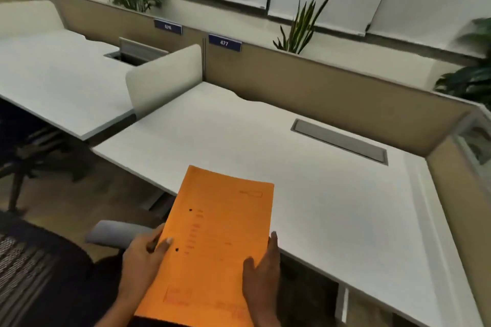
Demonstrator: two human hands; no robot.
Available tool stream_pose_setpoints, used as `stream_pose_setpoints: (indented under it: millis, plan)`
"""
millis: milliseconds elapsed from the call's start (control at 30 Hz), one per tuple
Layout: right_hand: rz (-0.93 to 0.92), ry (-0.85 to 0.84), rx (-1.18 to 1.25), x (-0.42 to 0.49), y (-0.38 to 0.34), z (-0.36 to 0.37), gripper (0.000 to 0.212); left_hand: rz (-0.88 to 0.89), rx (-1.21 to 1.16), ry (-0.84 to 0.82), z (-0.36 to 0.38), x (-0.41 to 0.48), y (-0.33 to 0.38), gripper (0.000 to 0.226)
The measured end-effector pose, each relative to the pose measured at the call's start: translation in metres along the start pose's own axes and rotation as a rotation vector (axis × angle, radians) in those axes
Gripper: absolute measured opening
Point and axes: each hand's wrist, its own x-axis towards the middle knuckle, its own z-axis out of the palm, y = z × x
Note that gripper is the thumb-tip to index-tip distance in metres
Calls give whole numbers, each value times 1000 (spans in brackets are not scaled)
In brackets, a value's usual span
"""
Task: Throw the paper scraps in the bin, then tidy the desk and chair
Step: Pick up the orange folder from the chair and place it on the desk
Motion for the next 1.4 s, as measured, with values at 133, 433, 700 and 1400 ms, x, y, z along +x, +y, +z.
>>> stream_pose_setpoints:
  millis: [133,433,700,1400]
  plan:
    - [-92,103,77,39,-31,-38,65,183,6,74,25,23,75,45]
    - [-118,-11,107,145,-80,-122,61,204,40,45,100,60,191,39]
    - [-194,5,199,221,-114,-146,36,241,177,48,128,102,259,54]
    - [-172,78,198,477,-162,-64,71,293,382,-140,213,364,328,59]
